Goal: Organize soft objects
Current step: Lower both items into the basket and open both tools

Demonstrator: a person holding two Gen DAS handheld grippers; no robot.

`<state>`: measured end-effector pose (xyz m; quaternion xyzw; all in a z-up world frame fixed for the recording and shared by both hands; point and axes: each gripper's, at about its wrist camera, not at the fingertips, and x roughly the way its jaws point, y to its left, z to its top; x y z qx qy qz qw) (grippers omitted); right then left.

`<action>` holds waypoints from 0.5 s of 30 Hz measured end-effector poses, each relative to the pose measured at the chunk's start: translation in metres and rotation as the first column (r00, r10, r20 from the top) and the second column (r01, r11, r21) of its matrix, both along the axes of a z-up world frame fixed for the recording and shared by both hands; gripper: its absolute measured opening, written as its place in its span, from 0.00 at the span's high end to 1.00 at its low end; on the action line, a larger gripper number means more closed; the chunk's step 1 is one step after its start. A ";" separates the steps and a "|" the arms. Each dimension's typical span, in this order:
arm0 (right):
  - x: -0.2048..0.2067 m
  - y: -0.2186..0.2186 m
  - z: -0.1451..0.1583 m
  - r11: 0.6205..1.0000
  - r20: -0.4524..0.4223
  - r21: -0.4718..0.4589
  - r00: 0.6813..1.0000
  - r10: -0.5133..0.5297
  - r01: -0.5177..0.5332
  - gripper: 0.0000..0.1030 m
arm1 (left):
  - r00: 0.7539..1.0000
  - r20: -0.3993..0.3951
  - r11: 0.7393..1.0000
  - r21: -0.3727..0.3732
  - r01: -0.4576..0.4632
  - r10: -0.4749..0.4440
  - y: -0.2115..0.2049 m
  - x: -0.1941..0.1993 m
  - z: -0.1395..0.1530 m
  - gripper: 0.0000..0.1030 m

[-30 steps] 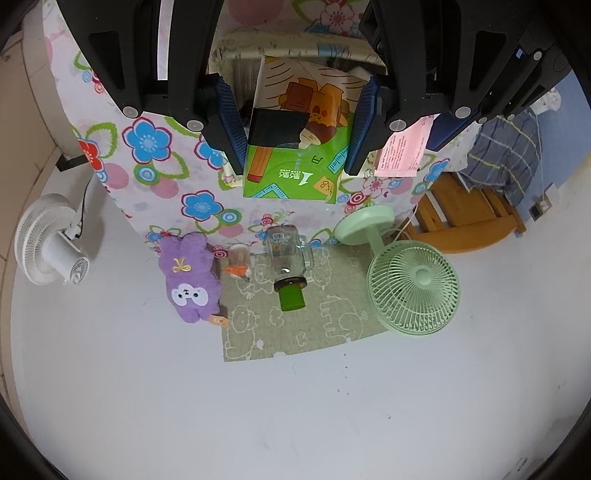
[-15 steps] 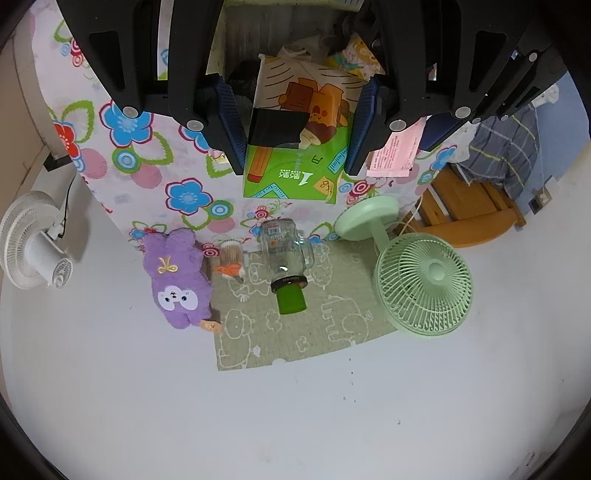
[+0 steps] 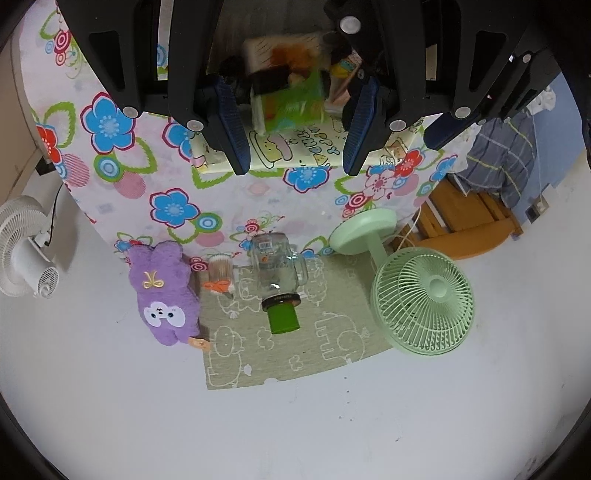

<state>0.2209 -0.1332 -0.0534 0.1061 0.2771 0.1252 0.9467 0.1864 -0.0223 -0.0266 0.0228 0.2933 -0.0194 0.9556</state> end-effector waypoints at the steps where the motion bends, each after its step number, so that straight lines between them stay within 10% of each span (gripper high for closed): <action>1: -0.001 0.001 0.000 1.000 0.001 -0.003 1.000 0.004 -0.004 0.46 | 1.000 -0.001 1.000 -0.001 -0.002 0.002 0.001 -0.001 0.000 0.27; 15: -0.016 0.011 0.000 0.999 -0.004 -0.016 0.999 0.040 -0.040 0.39 | 1.000 -0.019 1.000 -0.018 -0.015 0.014 0.009 -0.018 -0.002 0.15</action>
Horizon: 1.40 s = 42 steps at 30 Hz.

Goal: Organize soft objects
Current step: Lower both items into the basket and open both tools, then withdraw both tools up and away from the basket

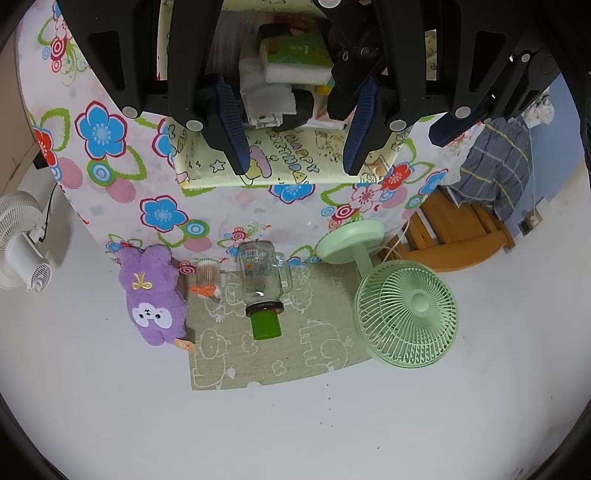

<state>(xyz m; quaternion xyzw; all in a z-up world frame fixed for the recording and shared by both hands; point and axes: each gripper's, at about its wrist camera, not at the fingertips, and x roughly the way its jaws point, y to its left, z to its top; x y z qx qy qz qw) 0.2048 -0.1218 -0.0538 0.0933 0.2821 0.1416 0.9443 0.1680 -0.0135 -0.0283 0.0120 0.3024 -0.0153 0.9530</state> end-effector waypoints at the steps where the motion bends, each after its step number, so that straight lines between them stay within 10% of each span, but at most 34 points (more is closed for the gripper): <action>1: -0.003 -0.001 0.001 1.000 0.004 -0.001 1.000 -0.001 0.001 0.36 | 1.000 0.001 1.000 -0.002 0.000 0.000 0.000 -0.002 0.001 0.14; 20: -0.058 -0.014 0.016 0.996 0.066 -0.068 0.997 -0.050 0.054 0.00 | 0.999 0.038 1.000 -0.002 0.030 -0.030 -0.010 -0.045 0.012 0.00; 42: -0.140 -0.045 0.033 0.986 0.138 -0.084 0.981 -0.134 0.146 0.00 | 0.993 0.120 1.000 -0.001 -0.003 0.003 -0.002 -0.115 0.031 0.00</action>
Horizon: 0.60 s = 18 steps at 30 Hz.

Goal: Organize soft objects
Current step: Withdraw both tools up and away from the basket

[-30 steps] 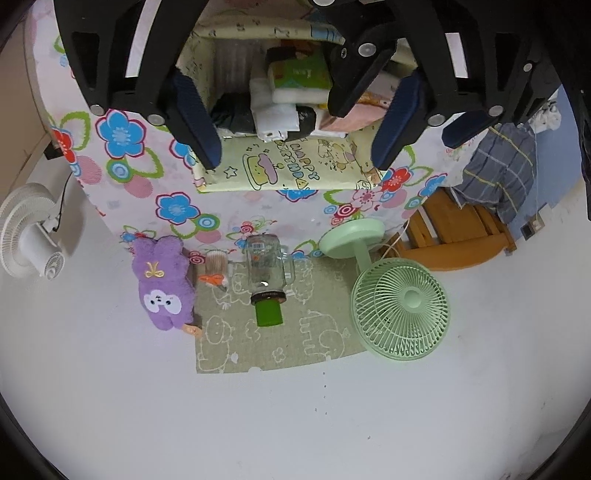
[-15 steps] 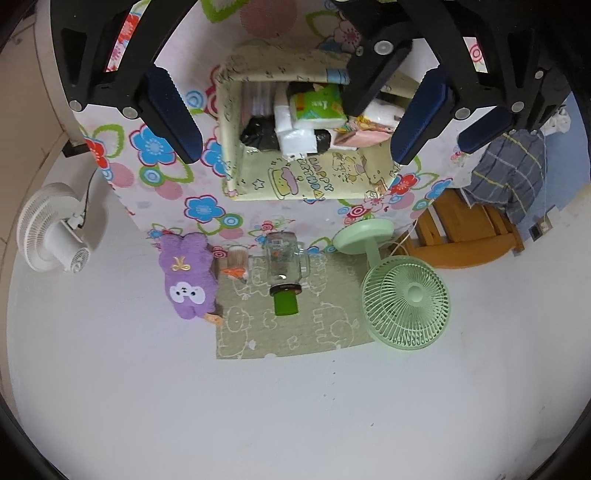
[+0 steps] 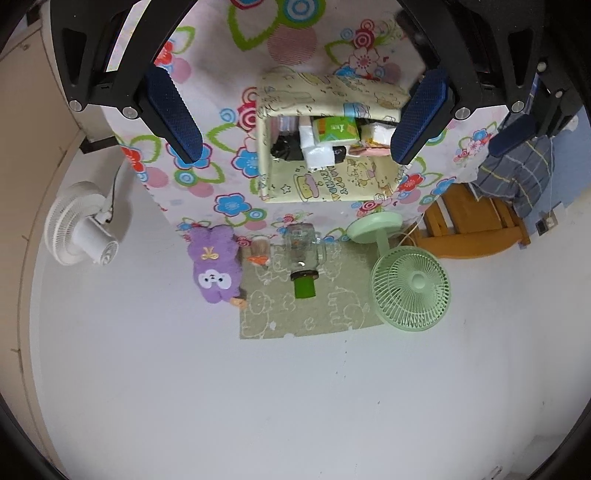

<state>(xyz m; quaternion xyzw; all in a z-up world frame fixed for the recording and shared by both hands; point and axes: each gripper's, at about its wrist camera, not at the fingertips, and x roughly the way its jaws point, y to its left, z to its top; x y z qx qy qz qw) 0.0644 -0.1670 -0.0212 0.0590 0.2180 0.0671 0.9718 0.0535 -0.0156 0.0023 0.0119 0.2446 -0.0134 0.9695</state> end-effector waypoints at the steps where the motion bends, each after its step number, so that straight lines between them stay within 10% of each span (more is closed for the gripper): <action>1: -0.004 -0.002 0.001 1.000 0.004 0.002 1.000 -0.003 0.003 0.00 | 1.000 0.007 1.000 0.003 -0.002 0.002 0.000 -0.004 0.001 0.00; 18: -0.061 -0.021 0.005 0.999 0.071 -0.011 0.996 -0.046 0.047 0.00 | 0.998 0.066 1.000 0.013 -0.007 0.006 0.010 -0.045 0.010 0.00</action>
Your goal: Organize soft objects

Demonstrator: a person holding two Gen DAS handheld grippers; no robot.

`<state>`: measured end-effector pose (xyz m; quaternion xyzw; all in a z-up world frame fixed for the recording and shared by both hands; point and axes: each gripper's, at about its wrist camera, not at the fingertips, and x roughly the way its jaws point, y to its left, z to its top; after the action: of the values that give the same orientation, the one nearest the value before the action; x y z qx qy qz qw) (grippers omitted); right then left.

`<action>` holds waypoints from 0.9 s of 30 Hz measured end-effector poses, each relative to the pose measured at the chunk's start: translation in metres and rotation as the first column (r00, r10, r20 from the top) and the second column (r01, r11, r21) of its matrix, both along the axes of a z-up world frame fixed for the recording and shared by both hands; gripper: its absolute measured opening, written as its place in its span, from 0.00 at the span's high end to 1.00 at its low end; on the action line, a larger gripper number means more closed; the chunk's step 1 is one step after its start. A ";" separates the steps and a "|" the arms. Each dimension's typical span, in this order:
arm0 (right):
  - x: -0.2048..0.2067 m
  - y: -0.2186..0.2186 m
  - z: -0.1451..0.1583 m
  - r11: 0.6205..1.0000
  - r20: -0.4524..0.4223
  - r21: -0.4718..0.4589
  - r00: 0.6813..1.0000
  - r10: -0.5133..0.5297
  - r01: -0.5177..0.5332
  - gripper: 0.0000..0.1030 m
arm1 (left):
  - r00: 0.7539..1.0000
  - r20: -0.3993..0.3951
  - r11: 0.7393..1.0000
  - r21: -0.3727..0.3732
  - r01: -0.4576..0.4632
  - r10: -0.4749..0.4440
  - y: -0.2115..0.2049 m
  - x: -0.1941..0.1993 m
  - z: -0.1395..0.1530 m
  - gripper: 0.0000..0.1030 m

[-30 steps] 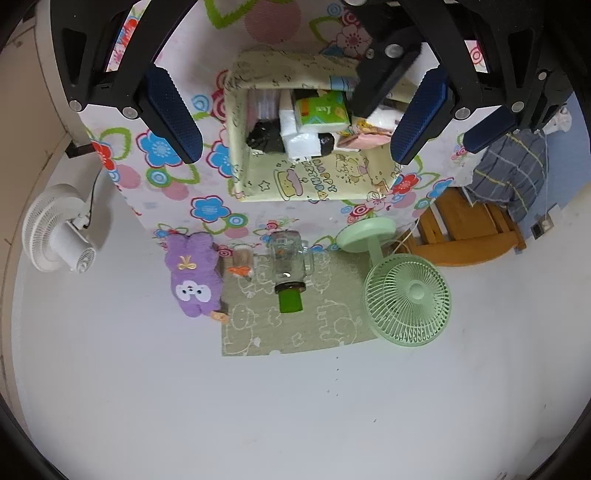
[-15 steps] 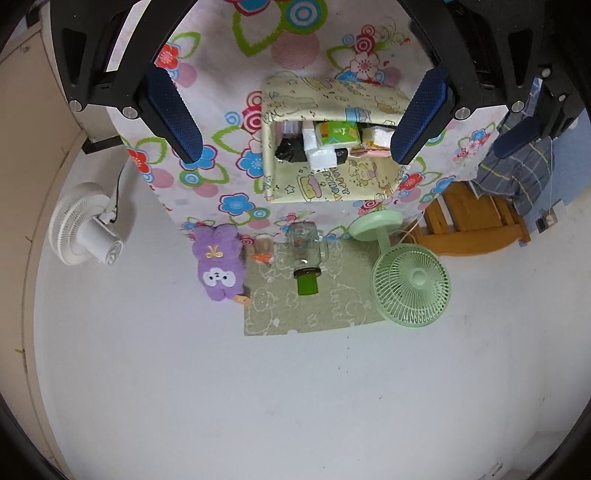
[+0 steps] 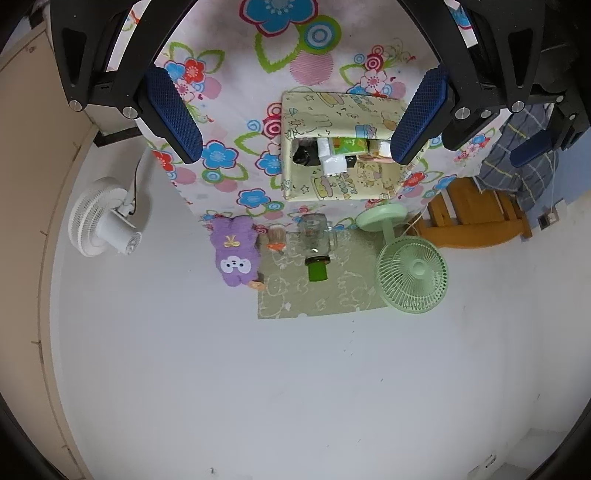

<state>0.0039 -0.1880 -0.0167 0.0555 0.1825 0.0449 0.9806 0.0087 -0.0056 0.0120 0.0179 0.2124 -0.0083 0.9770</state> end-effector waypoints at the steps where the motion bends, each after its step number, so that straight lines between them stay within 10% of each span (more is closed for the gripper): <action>1: -0.003 -0.001 0.001 1.000 0.004 0.000 1.000 -0.005 0.005 0.00 | 1.000 0.003 1.000 -0.001 0.002 -0.002 0.001 -0.003 0.001 0.00; 27: -0.023 -0.009 -0.003 0.999 0.007 0.013 0.999 -0.032 0.031 0.00 | 1.000 0.019 1.000 -0.014 -0.017 0.017 0.012 -0.026 0.004 0.00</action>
<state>-0.0193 -0.1969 -0.0193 0.0643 0.1776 0.0308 0.9815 -0.0170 0.0065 0.0164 0.0095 0.2030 -0.0013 0.9791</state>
